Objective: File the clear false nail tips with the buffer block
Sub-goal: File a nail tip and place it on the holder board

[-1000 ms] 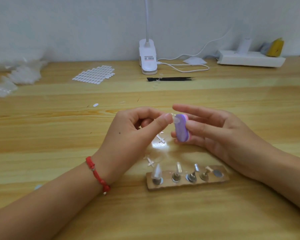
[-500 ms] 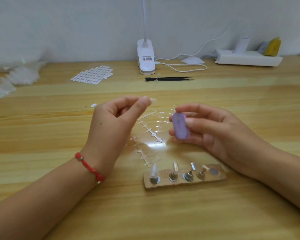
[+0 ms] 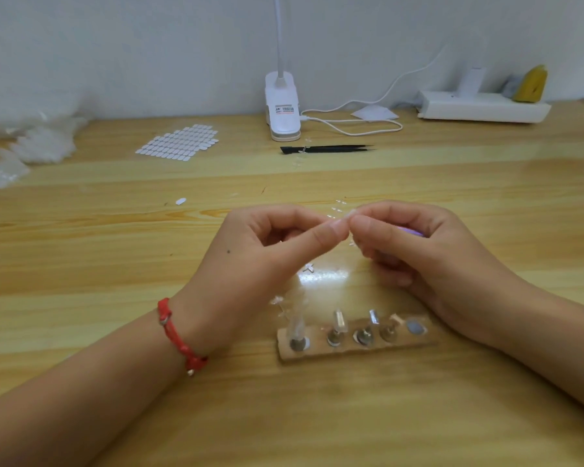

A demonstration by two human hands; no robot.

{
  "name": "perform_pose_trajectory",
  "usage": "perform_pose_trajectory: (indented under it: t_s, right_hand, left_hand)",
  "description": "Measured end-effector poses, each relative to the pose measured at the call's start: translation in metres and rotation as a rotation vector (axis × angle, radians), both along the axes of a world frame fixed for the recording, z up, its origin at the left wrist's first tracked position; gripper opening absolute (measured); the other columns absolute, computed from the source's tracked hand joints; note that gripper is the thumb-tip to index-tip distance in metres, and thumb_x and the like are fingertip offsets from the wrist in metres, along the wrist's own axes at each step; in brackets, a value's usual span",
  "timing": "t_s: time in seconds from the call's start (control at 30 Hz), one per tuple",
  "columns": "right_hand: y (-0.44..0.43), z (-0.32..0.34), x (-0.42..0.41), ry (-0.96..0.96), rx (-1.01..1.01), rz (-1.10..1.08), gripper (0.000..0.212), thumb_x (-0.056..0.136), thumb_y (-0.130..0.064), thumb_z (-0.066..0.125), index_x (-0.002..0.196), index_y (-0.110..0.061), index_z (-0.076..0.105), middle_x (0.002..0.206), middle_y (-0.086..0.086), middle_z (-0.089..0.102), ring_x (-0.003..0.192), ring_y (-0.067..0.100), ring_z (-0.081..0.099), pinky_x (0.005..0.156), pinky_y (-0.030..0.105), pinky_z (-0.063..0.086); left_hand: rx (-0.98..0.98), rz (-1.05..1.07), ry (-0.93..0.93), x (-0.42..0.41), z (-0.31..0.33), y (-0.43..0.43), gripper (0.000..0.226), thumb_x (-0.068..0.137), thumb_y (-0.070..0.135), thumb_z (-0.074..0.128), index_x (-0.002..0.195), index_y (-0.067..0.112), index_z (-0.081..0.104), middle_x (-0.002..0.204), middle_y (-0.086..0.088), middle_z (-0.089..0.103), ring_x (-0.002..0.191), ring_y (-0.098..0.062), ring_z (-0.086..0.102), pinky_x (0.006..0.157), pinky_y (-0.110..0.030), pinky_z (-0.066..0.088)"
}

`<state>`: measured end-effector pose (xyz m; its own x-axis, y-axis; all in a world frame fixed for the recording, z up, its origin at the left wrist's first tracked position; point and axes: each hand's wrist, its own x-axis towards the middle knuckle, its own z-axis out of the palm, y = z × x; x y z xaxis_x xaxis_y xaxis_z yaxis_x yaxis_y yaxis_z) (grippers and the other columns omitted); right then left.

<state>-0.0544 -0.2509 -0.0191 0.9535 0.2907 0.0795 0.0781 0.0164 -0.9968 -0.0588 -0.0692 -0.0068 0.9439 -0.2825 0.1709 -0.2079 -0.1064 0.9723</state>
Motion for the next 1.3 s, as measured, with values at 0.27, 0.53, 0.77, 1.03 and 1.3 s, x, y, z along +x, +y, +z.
perform_pose_trajectory:
  t_s: [0.27, 0.53, 0.77, 1.03, 1.3]
  right_hand:
    - [-0.001, 0.005, 0.002, 0.074, 0.002, 0.12, 0.019, 0.075, -0.036, 0.067, 0.062, -0.022, 0.073, 0.059, -0.009, 0.051, 0.049, 0.002, 0.035, 0.042, 0.014, 0.03]
    - [-0.002, 0.006, 0.003, 0.139, 0.104, 0.12, 0.02, 0.077, -0.039, 0.065, 0.067, -0.025, 0.074, 0.06, -0.006, 0.051, 0.051, 0.005, 0.03, 0.042, 0.015, 0.029]
    - [-0.006, 0.005, 0.009, 0.221, 0.251, 0.061, 0.021, 0.071, -0.042, 0.069, 0.078, -0.024, 0.078, 0.058, -0.003, 0.048, 0.05, 0.007, 0.031, 0.04, 0.015, 0.03]
    - [-0.008, 0.003, 0.011, 0.248, 0.285, 0.078, 0.02, 0.071, -0.041, 0.07, 0.077, -0.023, 0.077, 0.059, -0.002, 0.044, 0.05, 0.007, 0.031, 0.04, 0.016, 0.033]
    - [-0.008, 0.002, 0.012, 0.235, 0.28, 0.08, 0.018, 0.075, -0.039, 0.068, 0.076, -0.023, 0.077, 0.057, -0.002, 0.046, 0.05, 0.006, 0.034, 0.04, 0.015, 0.034]
  left_hand:
    - [0.255, 0.062, -0.421, 0.004, 0.0, 0.005, 0.017, 0.075, 0.035, 0.073, 0.09, 0.028, 0.07, 0.067, 0.008, 0.041, 0.06, -0.007, 0.039, 0.06, -0.016, 0.036]
    - [0.183, 0.031, -0.407, 0.001, 0.007, 0.006, 0.021, 0.075, 0.04, 0.075, 0.095, 0.031, 0.075, 0.068, 0.01, 0.051, 0.065, -0.008, 0.044, 0.062, -0.02, 0.039]
    - [0.34, -0.205, -0.289, -0.016, 0.013, 0.0, 0.021, 0.066, 0.044, 0.076, 0.087, 0.037, 0.076, 0.063, 0.013, 0.052, 0.064, -0.006, 0.048, 0.067, -0.007, 0.035]
    - [0.474, -0.147, -0.363, -0.021, 0.012, -0.001, 0.017, 0.06, 0.044, 0.078, 0.076, 0.038, 0.076, 0.062, 0.012, 0.053, 0.068, -0.01, 0.046, 0.063, -0.009, 0.033]
    - [0.479, -0.143, -0.339, -0.021, 0.007, -0.003, 0.018, 0.058, 0.045, 0.079, 0.074, 0.037, 0.075, 0.061, 0.012, 0.054, 0.068, -0.009, 0.047, 0.063, -0.009, 0.033]
